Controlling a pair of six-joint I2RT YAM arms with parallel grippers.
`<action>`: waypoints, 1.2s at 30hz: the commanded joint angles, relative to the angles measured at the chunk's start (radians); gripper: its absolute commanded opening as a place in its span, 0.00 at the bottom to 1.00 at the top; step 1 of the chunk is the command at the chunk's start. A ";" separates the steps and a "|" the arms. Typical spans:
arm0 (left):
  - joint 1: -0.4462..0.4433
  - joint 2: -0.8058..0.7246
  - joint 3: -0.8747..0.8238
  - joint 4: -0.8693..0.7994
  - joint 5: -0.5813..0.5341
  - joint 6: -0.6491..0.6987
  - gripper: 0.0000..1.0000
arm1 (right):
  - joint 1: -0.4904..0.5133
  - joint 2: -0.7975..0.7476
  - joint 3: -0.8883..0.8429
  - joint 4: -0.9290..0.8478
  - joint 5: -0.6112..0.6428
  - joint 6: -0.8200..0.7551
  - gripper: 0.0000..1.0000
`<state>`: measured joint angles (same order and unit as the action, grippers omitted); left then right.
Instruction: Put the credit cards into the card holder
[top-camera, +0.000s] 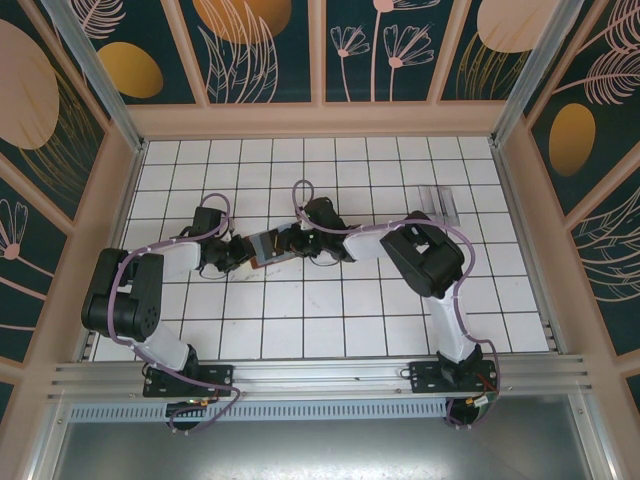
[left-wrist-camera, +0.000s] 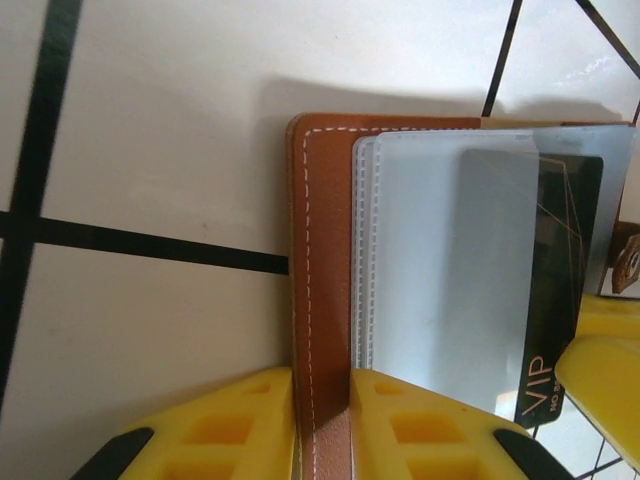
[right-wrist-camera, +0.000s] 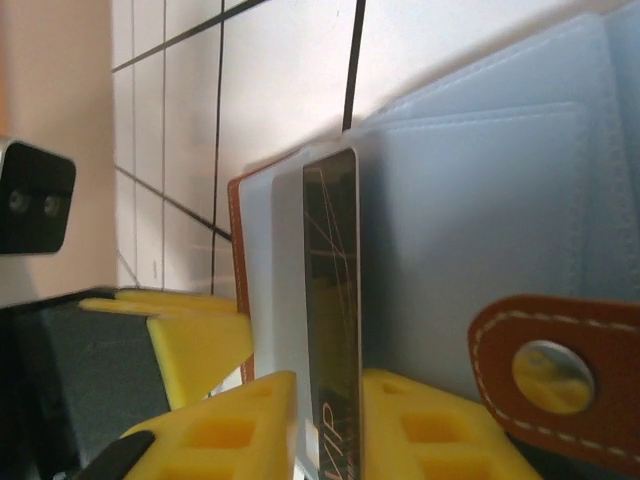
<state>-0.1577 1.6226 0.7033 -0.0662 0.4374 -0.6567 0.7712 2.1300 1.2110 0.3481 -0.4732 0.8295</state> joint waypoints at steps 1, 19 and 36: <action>-0.009 0.021 0.011 -0.028 0.066 -0.019 0.23 | 0.010 -0.027 0.038 -0.176 0.093 -0.110 0.26; 0.055 -0.055 -0.016 -0.070 0.009 -0.034 0.26 | 0.061 0.046 0.205 -0.372 0.175 -0.321 0.14; 0.083 0.032 0.029 -0.089 -0.010 0.012 0.00 | 0.089 0.107 0.302 -0.402 0.069 -0.402 0.13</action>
<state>-0.0734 1.6276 0.7166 -0.1402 0.4412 -0.6621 0.8337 2.1967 1.4631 -0.0128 -0.3618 0.4744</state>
